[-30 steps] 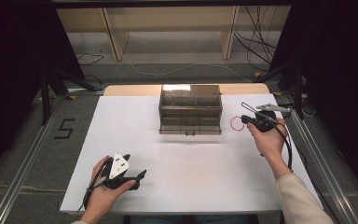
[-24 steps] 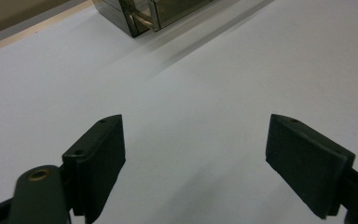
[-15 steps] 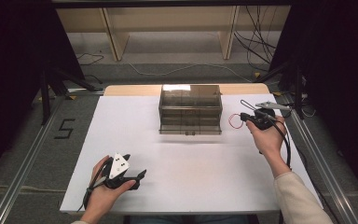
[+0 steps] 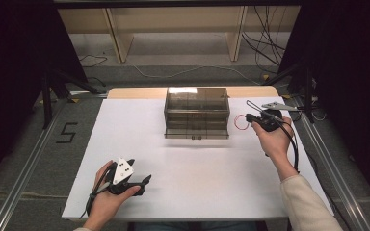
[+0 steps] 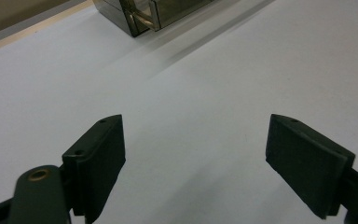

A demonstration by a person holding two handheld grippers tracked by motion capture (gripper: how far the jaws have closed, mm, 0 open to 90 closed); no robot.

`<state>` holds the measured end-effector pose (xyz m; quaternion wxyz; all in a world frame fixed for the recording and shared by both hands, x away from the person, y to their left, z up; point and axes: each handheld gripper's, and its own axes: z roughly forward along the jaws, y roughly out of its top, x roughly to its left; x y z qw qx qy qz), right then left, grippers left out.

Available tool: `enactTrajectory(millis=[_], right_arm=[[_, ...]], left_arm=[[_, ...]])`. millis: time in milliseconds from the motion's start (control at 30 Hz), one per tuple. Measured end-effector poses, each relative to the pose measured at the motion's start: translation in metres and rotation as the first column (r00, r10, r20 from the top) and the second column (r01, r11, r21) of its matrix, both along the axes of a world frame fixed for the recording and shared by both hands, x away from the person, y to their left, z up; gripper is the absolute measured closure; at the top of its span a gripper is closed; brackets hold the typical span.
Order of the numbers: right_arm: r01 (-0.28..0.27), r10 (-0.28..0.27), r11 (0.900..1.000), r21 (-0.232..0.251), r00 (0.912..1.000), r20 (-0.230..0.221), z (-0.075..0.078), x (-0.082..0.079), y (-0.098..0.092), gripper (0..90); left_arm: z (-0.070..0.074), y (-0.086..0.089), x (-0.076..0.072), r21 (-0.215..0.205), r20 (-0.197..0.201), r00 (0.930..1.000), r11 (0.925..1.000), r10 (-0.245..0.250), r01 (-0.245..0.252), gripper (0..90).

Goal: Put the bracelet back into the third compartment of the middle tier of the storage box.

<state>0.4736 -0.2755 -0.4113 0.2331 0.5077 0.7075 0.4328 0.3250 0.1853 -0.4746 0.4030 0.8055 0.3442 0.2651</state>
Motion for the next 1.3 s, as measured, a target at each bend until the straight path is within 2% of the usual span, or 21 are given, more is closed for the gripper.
enactTrajectory(millis=[1300], right_arm=[[-0.047, 0.047, 0.999, 0.003, 0.9987, 0.021, 0.006, 0.005, 0.027, 90.0]], left_arm=[[0.000, 0.000, 0.000, -0.004, 0.004, 1.0000, 1.0000, 0.004, -0.004, 19.9]])
